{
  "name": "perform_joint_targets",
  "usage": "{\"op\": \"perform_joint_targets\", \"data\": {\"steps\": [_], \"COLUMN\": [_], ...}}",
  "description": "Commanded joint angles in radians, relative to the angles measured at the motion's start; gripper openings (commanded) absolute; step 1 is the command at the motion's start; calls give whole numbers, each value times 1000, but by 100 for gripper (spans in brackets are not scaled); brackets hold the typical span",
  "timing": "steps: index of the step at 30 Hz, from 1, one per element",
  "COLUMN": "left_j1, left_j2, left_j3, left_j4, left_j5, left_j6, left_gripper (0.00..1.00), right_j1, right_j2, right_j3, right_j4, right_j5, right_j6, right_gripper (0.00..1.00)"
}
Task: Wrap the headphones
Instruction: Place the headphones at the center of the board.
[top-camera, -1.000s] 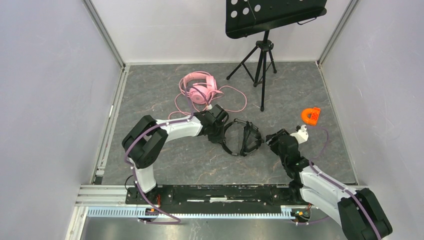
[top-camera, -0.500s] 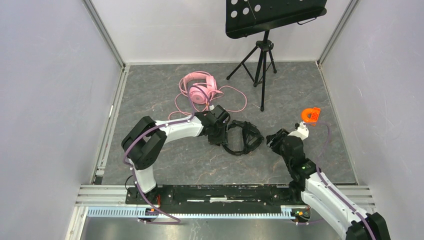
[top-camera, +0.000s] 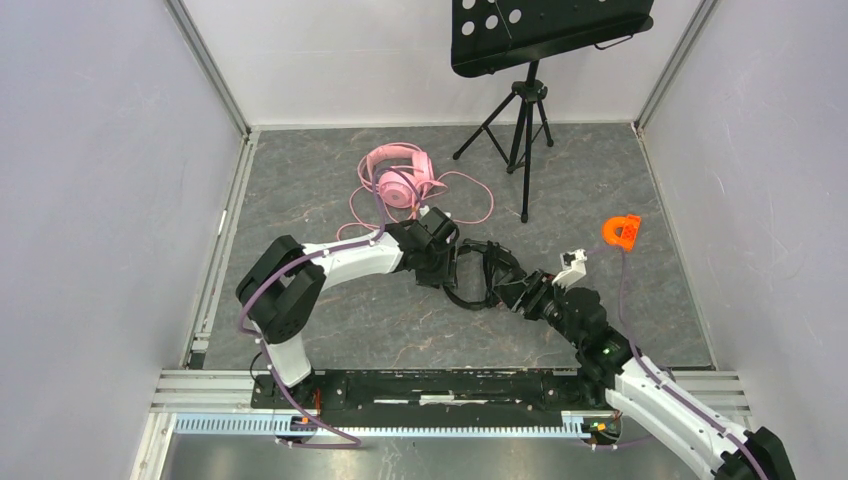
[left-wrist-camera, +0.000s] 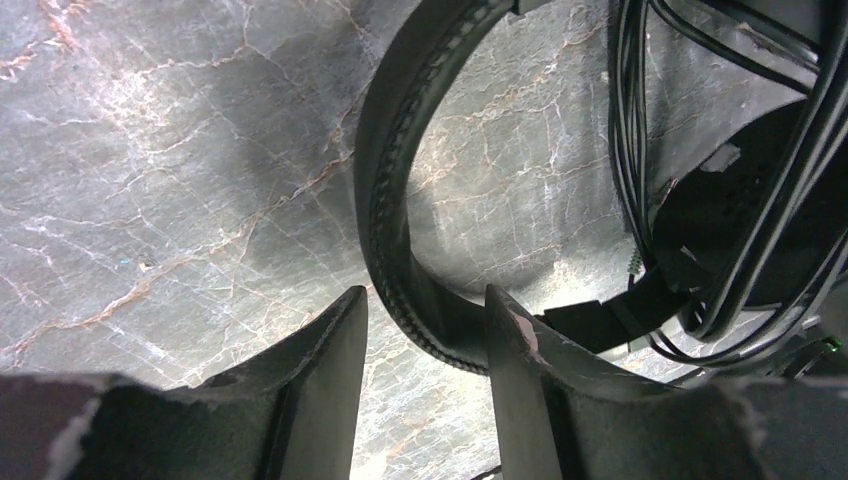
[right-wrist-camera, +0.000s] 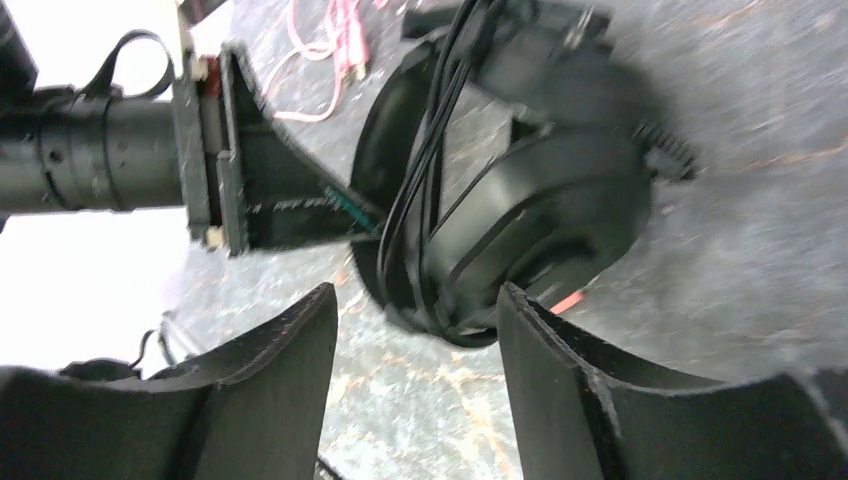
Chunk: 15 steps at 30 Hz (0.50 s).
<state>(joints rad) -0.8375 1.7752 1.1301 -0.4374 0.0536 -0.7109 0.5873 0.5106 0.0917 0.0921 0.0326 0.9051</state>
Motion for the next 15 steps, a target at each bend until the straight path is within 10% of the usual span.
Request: {"op": "perform_joint_targets", "data": {"steps": [1, 15], "left_j1": [0, -1], "left_j2": [10, 27], "left_j3": [0, -16], "left_j4": [55, 65], "left_j5": [-1, 3], "left_j6": [45, 62], "left_gripper": [53, 53], "right_j1": [83, 226], "right_j2": [-23, -99], "right_j3": [-108, -172], "right_j4": [185, -12], "right_j5": [-42, 276], "right_j6": [197, 494], "right_gripper": [67, 75]}}
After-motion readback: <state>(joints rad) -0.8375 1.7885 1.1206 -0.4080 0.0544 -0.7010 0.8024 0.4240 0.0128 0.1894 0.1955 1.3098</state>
